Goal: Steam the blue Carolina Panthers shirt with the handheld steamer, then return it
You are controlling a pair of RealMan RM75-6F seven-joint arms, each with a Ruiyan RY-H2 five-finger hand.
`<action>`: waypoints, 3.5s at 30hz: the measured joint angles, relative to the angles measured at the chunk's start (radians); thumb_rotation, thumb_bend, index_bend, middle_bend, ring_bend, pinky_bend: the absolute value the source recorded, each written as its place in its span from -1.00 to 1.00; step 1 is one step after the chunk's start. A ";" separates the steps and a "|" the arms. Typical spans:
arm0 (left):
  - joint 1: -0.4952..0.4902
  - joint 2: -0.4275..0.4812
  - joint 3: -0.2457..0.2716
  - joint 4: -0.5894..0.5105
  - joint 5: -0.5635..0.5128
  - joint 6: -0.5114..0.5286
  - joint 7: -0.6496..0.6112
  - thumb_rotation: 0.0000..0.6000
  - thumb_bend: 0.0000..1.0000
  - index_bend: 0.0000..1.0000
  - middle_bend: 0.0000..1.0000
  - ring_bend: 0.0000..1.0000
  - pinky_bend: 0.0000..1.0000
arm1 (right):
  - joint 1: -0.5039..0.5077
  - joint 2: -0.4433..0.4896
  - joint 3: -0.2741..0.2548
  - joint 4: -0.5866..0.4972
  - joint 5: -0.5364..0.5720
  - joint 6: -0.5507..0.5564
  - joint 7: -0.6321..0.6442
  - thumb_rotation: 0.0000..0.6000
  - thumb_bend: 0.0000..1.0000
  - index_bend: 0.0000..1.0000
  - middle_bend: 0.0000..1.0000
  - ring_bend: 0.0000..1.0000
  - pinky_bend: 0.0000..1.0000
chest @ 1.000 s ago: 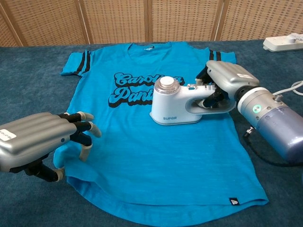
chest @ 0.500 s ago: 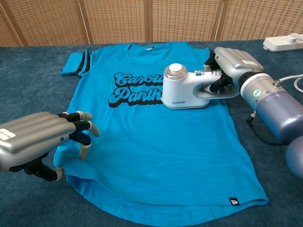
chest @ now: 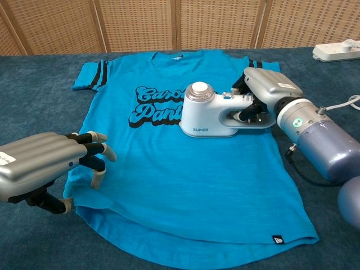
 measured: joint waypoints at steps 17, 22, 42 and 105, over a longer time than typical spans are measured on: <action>0.003 0.001 0.004 0.013 0.022 0.001 -0.023 0.69 -0.10 0.04 -0.62 -0.93 -0.72 | -0.113 0.082 -0.129 -0.284 -0.053 0.073 -0.039 1.00 -0.24 0.41 0.37 0.35 0.27; 0.003 0.001 0.003 0.015 0.023 0.001 -0.024 0.70 -0.09 0.04 -0.62 -0.93 -0.72 | -0.145 0.106 -0.152 -0.333 -0.063 0.091 -0.048 1.00 -0.24 0.41 0.37 0.34 0.26; 0.007 0.002 0.000 0.012 0.013 0.002 -0.014 0.70 -0.10 0.04 -0.62 -0.93 -0.72 | -0.087 0.059 -0.071 -0.170 -0.054 0.033 0.008 1.00 -0.24 0.40 0.35 0.31 0.22; 0.009 -0.002 -0.001 0.011 -0.003 0.008 -0.002 0.71 -0.09 0.04 -0.62 -0.93 -0.72 | -0.015 0.072 -0.015 -0.115 0.049 -0.056 -0.081 1.00 -0.28 0.37 0.37 0.41 0.27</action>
